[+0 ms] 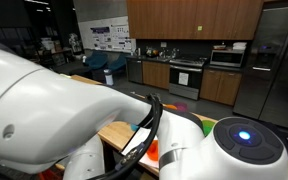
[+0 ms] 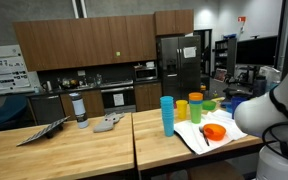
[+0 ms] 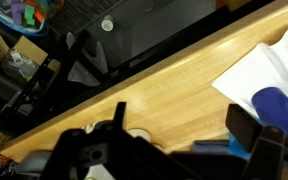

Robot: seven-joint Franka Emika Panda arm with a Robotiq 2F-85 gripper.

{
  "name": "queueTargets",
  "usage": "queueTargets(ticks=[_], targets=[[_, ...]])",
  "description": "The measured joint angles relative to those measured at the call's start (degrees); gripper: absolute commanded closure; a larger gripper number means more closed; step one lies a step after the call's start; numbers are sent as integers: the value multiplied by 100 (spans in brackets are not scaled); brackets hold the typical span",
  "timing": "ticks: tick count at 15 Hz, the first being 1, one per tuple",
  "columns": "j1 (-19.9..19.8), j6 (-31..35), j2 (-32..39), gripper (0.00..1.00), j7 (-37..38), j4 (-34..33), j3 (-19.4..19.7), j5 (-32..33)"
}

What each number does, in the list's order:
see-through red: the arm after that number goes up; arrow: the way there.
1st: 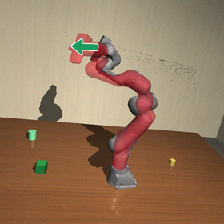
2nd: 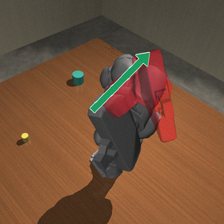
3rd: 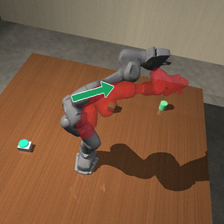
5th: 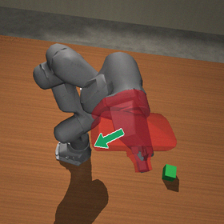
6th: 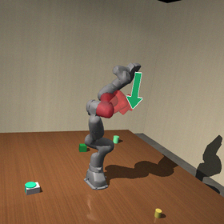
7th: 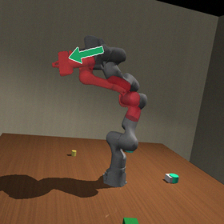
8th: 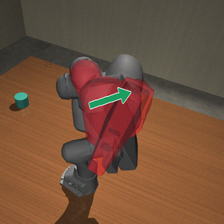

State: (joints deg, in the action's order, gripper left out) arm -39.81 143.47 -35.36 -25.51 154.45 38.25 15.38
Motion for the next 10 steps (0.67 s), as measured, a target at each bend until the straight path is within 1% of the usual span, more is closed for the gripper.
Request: queueTargets(ticks=[2,4,6,10], targets=[[184,157,9,0,-208,-28,161,-162],[474,394,46,0,-522,-117,418,-249],[844,541,79,0,-870,-276,712,-284],[1655,530,124,0,-1697,-690,1346,-386]])
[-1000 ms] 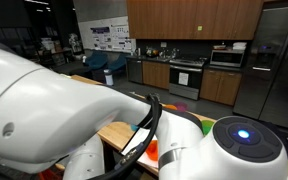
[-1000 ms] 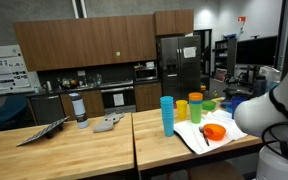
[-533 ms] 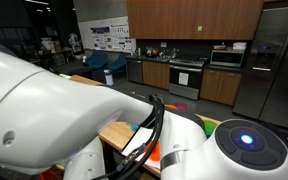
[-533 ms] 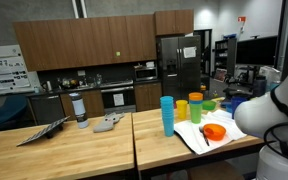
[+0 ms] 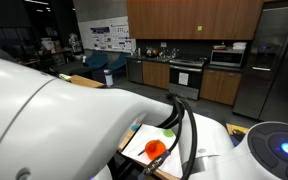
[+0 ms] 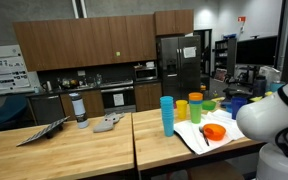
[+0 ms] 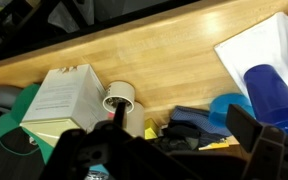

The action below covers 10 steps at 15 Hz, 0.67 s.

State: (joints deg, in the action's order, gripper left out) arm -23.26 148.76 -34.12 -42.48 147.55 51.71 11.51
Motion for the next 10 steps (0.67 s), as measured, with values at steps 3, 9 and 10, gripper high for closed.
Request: queueTargets(ticks=[3,9,10], targets=[[546,-198,7,0,-603,-277,362,-97],[1309,-857,11,0,-1333,-686,682,-513],[1383,-920,14,0,-1368,-713,684,-563]])
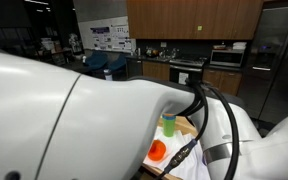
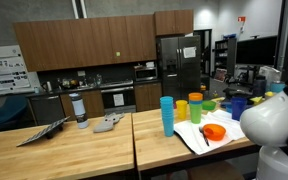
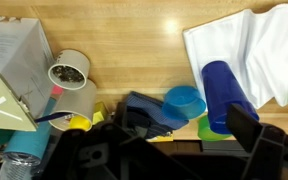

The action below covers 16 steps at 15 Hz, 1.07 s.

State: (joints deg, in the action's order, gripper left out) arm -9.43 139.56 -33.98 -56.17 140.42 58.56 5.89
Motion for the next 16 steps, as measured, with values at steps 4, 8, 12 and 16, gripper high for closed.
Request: queueTargets(ticks=[4,8,12,16], targets=[[209,-93,79,0,-13,6,-110,-88],[209,-89,201,0,138,154,-559,-91],[162,-36,212,0,569,339,-1139,-194],[12,185,222,0,1290,439,-1626,-425]])
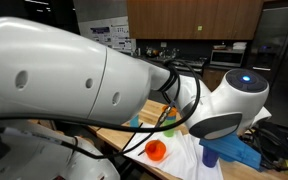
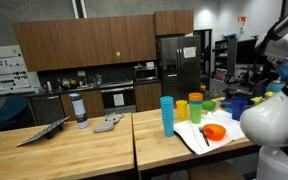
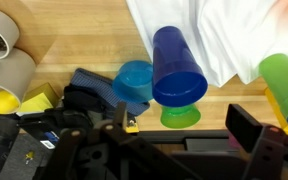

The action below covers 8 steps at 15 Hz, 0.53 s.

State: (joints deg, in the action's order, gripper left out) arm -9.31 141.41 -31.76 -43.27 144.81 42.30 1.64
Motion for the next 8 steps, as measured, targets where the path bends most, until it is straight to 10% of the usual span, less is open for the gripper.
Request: queueTargets(ticks=[8], targets=[[-205,13,13,0,222,5,-149,0]])
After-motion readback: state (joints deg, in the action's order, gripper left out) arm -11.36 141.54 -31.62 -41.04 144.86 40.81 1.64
